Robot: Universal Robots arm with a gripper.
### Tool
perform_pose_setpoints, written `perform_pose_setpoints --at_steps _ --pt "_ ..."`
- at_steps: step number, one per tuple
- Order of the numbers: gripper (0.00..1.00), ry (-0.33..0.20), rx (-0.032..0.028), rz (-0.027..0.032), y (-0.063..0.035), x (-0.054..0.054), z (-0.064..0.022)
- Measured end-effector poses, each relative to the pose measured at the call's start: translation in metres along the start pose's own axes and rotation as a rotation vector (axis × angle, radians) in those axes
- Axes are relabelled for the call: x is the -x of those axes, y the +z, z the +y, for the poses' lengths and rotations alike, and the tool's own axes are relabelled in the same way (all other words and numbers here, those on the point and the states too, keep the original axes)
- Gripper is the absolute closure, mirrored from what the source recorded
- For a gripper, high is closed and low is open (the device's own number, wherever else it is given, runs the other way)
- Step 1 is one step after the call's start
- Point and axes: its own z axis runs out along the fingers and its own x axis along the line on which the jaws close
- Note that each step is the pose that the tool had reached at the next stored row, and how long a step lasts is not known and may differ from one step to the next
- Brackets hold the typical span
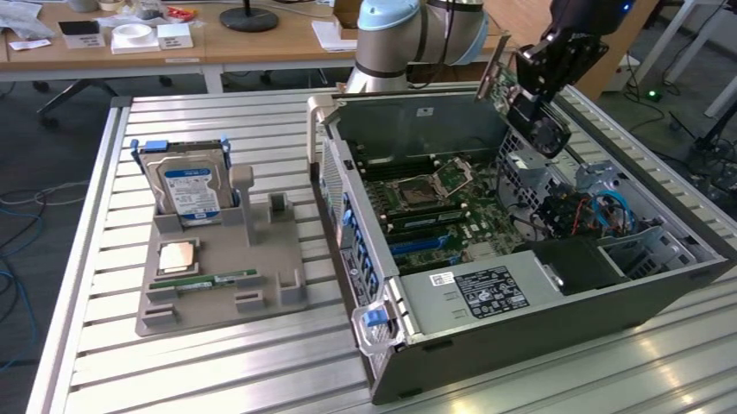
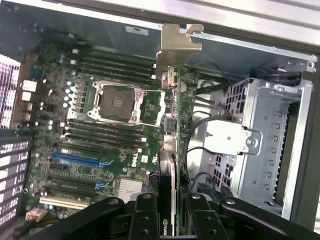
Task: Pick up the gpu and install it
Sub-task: 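Insert the gpu into the slot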
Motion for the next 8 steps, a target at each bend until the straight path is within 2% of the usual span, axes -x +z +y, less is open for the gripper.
perform_pose_setpoints --at_steps 8 --pt "0.74 -0.127 0.0032 0.0105 0.0006 -0.0001 0.0000"
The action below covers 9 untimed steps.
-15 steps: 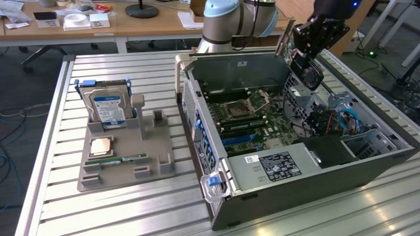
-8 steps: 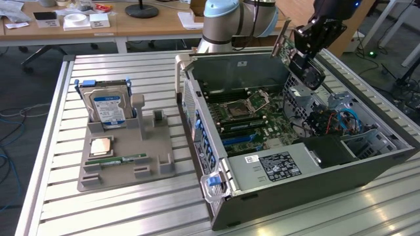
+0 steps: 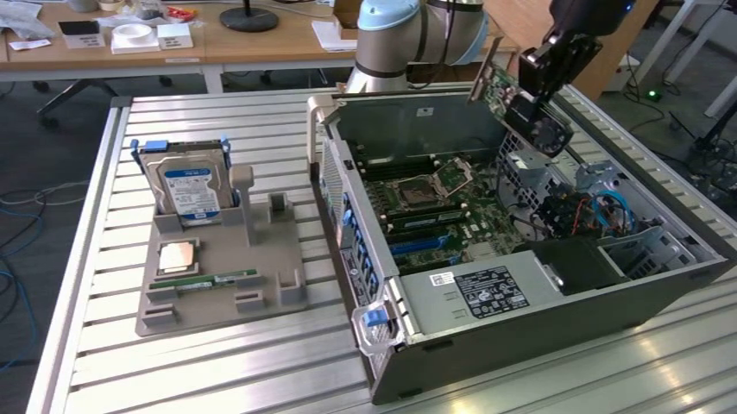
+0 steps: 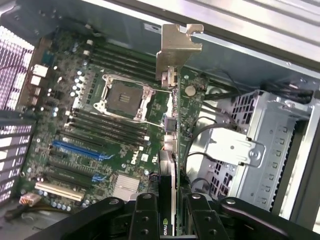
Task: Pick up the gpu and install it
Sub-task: 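Insert the gpu into the slot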
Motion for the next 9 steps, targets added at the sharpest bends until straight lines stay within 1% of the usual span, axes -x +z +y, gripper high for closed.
perform_pose_setpoints --at_steps 9 --pt "0.74 -0.125 0.0021 0.0107 0.0005 -0.0001 0.0000"
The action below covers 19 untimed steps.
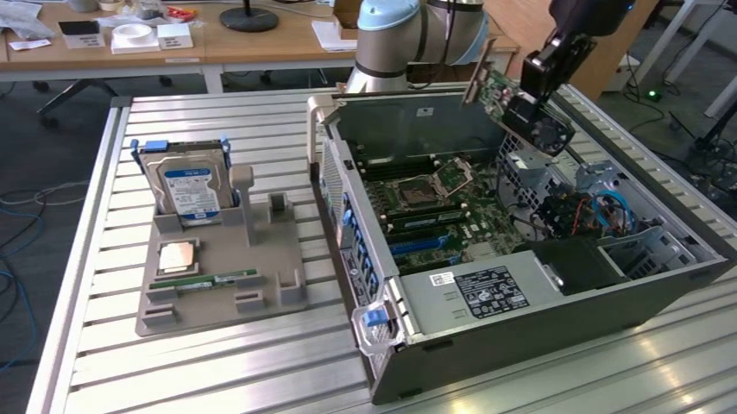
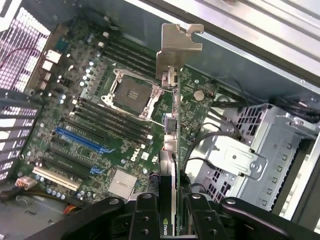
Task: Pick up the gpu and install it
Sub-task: 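Insert the gpu into the slot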
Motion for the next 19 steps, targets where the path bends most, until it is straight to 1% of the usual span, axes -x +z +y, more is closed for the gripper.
perform_pose_setpoints --at_steps 19 --pt "0.74 -0.228 -0.0002 0.0213 0.0017 -0.0007 0.0002"
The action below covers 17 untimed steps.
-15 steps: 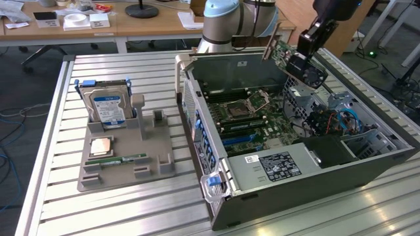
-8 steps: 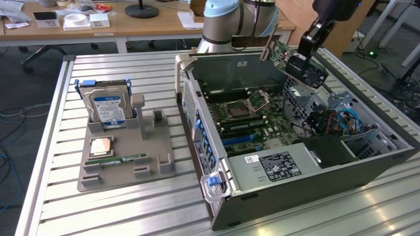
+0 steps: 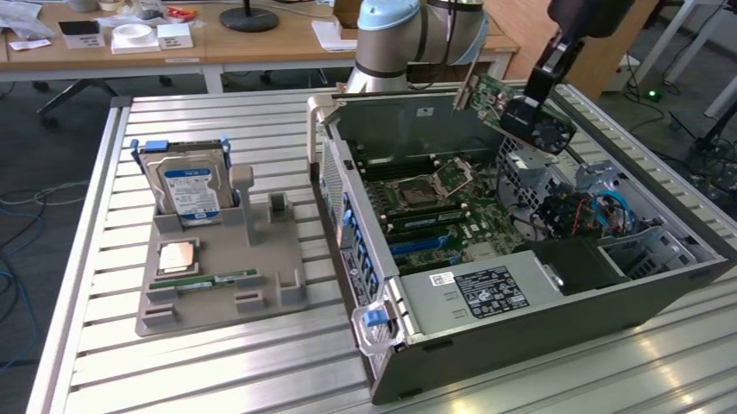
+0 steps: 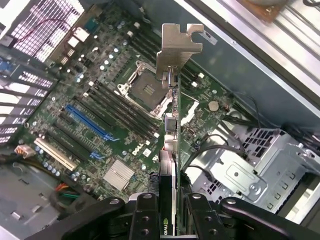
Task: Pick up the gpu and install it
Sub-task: 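Insert the gpu into the slot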
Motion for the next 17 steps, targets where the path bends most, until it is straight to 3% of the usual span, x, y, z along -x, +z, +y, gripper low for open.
perform_pose_setpoints --at_steps 17 --pt "0.74 -0.232 0.0031 0.0190 0.0022 -0.0002 -0.0001"
